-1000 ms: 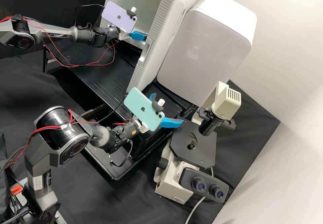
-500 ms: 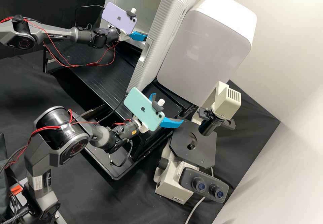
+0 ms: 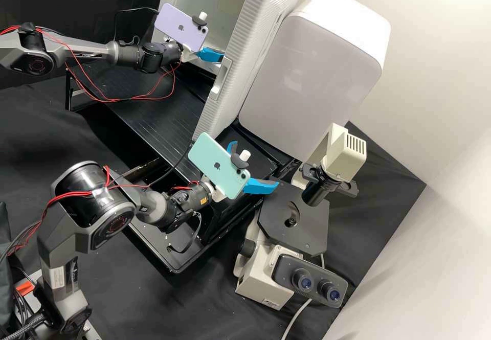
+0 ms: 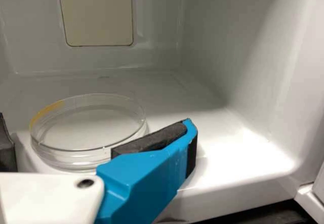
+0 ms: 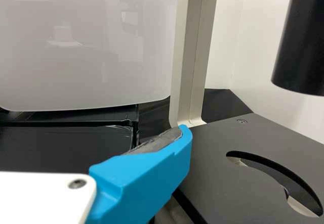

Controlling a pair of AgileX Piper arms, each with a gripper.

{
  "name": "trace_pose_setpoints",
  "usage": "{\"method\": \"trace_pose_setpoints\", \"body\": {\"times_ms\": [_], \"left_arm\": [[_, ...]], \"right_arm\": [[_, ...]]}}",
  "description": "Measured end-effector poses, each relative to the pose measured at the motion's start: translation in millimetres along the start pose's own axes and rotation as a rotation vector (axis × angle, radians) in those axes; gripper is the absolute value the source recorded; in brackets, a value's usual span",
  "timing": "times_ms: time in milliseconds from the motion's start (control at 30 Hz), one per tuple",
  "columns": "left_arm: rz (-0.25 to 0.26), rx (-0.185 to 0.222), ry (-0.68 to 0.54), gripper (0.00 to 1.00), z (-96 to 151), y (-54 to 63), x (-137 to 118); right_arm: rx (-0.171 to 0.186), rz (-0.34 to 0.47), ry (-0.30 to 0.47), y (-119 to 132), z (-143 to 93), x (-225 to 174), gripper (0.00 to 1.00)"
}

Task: Take the petri dish out of the incubator

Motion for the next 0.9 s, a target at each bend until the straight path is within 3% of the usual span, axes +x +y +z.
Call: {"method": "trace_pose_setpoints", "body": {"times_ms": [67,100,900], "left_arm": [[0.002,-0.001,-0.001,1.0,0.2,0.7,-0.1],[0.003,-0.002,-0.001,0.0,0.4,1.2,-0.1],[0.013,-0.008,-0.003,0.0,1.7,1.9,1.9]], "right_arm": [[0.0,0.0,0.0,0.0,0.0,0.0,1.0],[0.0,0.0,0.0,0.0,0.0,0.0,1.0],[0.0,0.0,0.0,0.0,0.0,0.0,1.0]]}}
